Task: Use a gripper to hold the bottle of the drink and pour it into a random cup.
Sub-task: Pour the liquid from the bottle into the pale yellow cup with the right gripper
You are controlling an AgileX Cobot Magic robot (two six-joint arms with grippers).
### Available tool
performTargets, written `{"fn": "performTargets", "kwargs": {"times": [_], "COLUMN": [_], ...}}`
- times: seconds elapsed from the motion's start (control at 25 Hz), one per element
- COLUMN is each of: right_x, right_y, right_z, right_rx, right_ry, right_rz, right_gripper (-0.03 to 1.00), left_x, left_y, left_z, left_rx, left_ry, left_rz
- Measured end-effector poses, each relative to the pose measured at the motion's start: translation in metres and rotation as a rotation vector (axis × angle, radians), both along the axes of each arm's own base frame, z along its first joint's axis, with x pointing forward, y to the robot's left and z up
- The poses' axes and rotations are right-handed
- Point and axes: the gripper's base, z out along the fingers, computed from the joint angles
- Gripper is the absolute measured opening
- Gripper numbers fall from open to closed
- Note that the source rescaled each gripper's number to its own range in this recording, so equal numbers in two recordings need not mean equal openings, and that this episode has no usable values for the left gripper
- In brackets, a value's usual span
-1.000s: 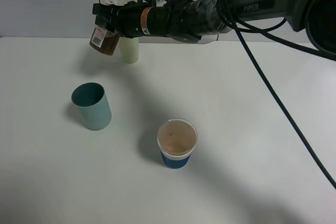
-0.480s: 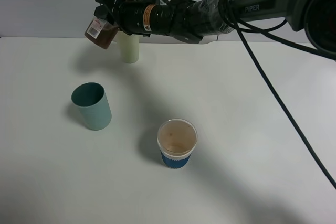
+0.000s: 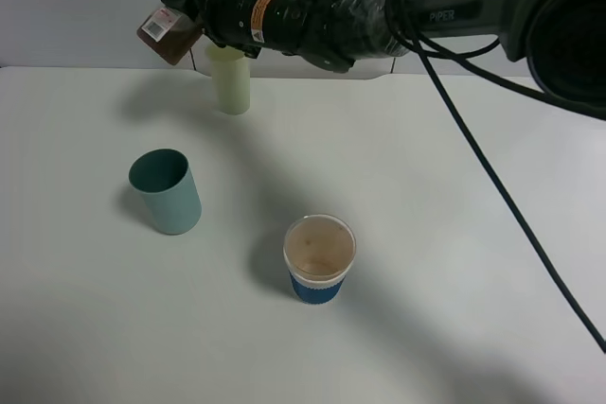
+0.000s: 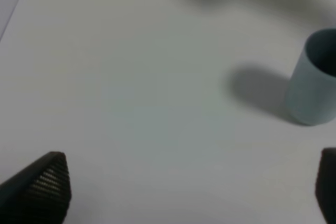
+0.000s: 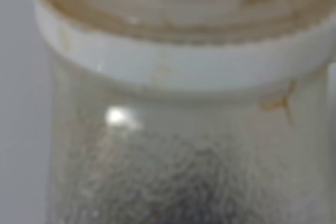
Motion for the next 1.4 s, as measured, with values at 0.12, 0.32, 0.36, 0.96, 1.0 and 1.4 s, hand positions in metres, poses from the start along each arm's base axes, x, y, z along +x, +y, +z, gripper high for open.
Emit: {"fn": "performTargets", "kwargs": {"times": [0.12,0.32,0.36,0.96,1.0,1.4], "right_x": [0.002,0.003,0.003,0.003,0.003,0.007], "right_y": [0.006,0.019,0.022,0.029,0.029,0.031], "right_z": [-0.010,-0.017,-0.015,-0.028,-0.028,-0.037], "right_rx": [0.033,0.056,0.074,0.205,0.214,0.269], "right_ry": [0.051,0.062,0.067,0.241,0.252,0.331], "right_rz": [0.000,0.015,0.016,-0.021,-0.023,-0.039], "right_gripper": [0.01,0.01,0.01,0.01,0.01,0.01], "left_x": [0.000,0.000,0.000,0.000,0.000,0.000], "left_y": [0.000,0.000,0.000,0.000,0.000,0.000], "left_z": [0.000,0.000,0.000,0.000,0.000,0.000], "left_rx": [0.000,0.000,0.000,0.000,0.000,0.000], "left_ry": [0.000,0.000,0.000,0.000,0.000,0.000], "left_rz": [0.000,0.000,0.000,0.000,0.000,0.000]}}
